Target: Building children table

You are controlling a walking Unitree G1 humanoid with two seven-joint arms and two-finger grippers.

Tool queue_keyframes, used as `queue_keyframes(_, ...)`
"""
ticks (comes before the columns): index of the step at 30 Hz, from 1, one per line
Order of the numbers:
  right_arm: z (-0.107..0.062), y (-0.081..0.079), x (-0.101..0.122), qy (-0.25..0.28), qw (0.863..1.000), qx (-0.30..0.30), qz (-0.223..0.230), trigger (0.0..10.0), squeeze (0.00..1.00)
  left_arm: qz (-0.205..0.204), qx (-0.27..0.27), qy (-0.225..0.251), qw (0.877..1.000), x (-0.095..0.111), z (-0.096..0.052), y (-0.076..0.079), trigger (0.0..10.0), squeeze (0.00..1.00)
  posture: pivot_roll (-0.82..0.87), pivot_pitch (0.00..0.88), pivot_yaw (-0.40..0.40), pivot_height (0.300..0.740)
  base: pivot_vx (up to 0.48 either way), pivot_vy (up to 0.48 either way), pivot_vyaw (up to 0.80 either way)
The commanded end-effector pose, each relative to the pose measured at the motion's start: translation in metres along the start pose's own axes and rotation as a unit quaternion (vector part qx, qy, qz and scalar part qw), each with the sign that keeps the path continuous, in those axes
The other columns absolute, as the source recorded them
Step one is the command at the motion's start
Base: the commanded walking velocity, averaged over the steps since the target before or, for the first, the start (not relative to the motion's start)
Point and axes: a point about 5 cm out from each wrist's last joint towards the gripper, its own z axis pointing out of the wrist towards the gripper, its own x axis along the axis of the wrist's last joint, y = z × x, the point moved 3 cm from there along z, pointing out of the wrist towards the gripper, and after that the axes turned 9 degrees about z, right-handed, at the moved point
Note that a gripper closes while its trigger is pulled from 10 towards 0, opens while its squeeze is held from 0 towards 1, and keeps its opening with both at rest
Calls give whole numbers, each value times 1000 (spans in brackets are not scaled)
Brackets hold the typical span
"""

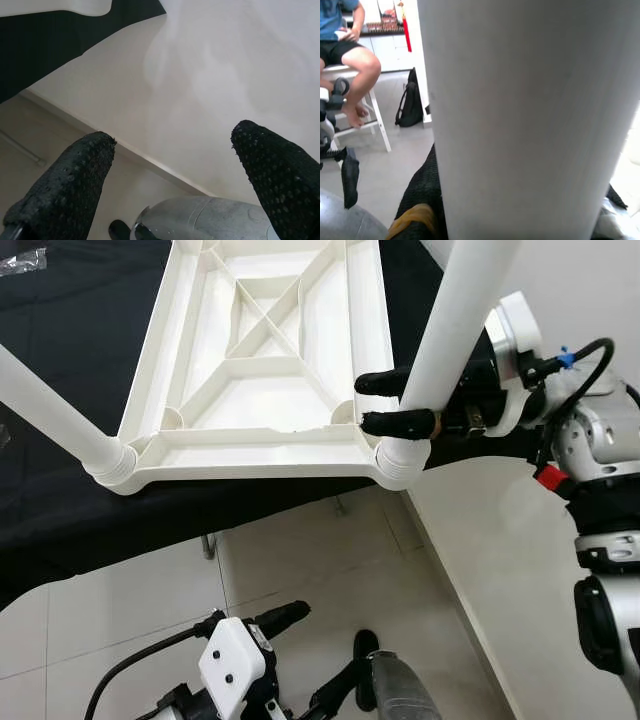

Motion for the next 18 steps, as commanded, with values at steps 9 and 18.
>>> queue_keyframes(9, 6, 4, -12, 1, 1000, -9, 19, 10000, 0, -7, -4, -4, 1000, -5, -1, 5, 10000, 0, 51, 433, 34, 740, 0, 0, 0)
queue_keyframes(18, 4, 2, -15, -12, 1000, -1, 26, 10000, 0, -8, -6, -1, 1000, -4, 0, 7, 10000, 0, 44, 437, 28, 740, 0, 0, 0)
